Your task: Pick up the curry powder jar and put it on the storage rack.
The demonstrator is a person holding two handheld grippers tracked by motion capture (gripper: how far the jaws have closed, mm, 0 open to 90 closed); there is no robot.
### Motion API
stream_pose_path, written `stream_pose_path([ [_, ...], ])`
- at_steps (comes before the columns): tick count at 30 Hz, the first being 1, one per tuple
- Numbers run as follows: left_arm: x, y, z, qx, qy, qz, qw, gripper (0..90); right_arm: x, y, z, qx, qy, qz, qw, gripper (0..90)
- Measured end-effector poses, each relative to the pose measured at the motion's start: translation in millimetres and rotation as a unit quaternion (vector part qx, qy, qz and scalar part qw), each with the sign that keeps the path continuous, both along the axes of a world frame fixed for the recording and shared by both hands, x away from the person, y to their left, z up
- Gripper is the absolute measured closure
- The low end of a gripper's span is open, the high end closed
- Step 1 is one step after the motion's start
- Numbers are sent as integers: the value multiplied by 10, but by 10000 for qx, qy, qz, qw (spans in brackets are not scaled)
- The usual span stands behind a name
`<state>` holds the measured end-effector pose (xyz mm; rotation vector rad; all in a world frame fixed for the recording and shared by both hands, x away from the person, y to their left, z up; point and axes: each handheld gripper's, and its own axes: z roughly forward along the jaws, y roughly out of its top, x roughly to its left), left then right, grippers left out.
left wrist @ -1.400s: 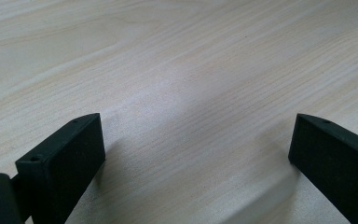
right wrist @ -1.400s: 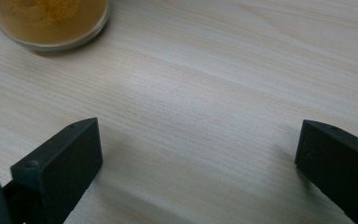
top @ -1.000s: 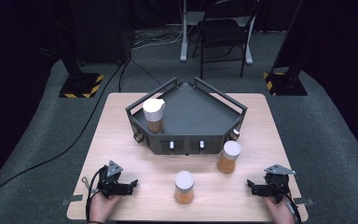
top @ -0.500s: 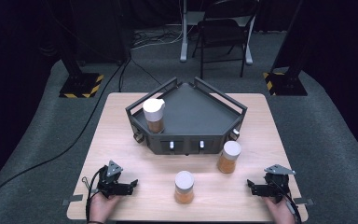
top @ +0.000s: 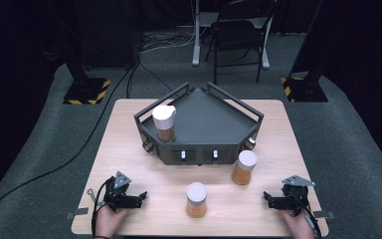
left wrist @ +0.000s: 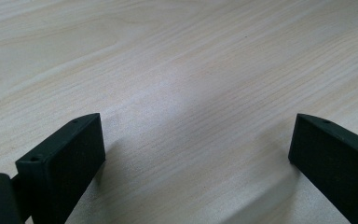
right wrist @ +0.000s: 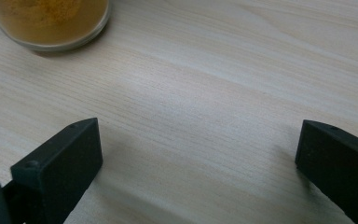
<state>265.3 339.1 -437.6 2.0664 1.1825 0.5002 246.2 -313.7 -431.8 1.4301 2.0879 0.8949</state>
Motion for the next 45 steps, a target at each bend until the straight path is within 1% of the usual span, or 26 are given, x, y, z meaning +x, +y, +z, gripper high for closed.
stream_pose_path([
  [1, 0, 0, 1, 0, 2, 2, 10000, 33, 2, -7, 1, -5, -2, 62, 10000, 0],
  [3, 0, 0, 1, 0, 2, 1, 10000, 33, -9, -17, -1, 12, -23, 124, 9999, 27],
  [4, 0, 0, 0, -1, 0, 0, 10000, 33, -12, -21, -4, 22, -42, 154, 9999, 27],
  [10, 1, 0, 1, 0, 4, 0, 10000, 33, 12, -1, 19, 36, 22, 302, 9995, 25],
  [11, 1, 1, 0, -1, 1, 0, 10000, 33, 19, 6, 23, 49, 37, 387, 9992, 25],
  [14, 1, 0, 1, 0, 3, 1, 10000, 33, 19, 30, 42, 37, 42, 505, 9987, 26],
  [18, 0, 0, 0, -1, 2, 2, 10000, 33, -7, 69, 71, 38, -34, 645, 9979, 27],
  [20, 1, 0, 0, -2, 0, 0, 10000, 33, -4, 73, 80, 70, -21, 688, 9976, 28],
  [23, 1, 1, 1, -1, 2, -1, 10000, 33, 5, 112, 106, 46, 8, 852, 9964, 43],
  [27, 1, 0, 1, 0, 4, 0, 10000, 33, -11, 140, 126, 86, -49, 1009, 9948, 43],
  [28, 0, 0, 0, 0, 2, 1, 10000, 33, -11, 140, 126, 86, -49, 1009, 9948, 43],
  [29, 1, 1, 0, 0, 1, -1, 10000, 33, -13, 147, 139, 154, -53, 1091, 9939, 42],
  [30, 1, 1, 0, 0, 1, -1, 10000, 33, -13, 147, 139, 154, -53, 1091, 9939, 42],
  [32, 1, 0, 1, 0, 3, 1, 10000, 33, -10, 155, 157, 230, -39, 1155, 9930, 41],
  [34, 1, 0, 1, 0, 3, 0, 10000, 33, -21, 189, 180, 255, -67, 1258, 9917, 40],
  [37, 1, 0, 1, 0, 3, 1, 10000, 33, -25, 213, 197, 254, -70, 1325, 9908, 40],
  [38, 1, 1, 0, 0, 0, -1, 10000, 33, -21, 222, 205, 302, -68, 1404, 9896, 40],
  [40, 1, 0, 0, -1, 1, 0, 10000, 33, -20, 230, 209, 312, -72, 1437, 9891, 40],
  [42, 1, 0, 1, -1, 3, 1, 10000, 33, -22, 254, 224, 346, -90, 1541, 9874, 40],
  [45, 1, 1, 0, 0, 2, 0, 10000, 33, -33, 278, 239, 356, -112, 1591, 9866, 41],
])
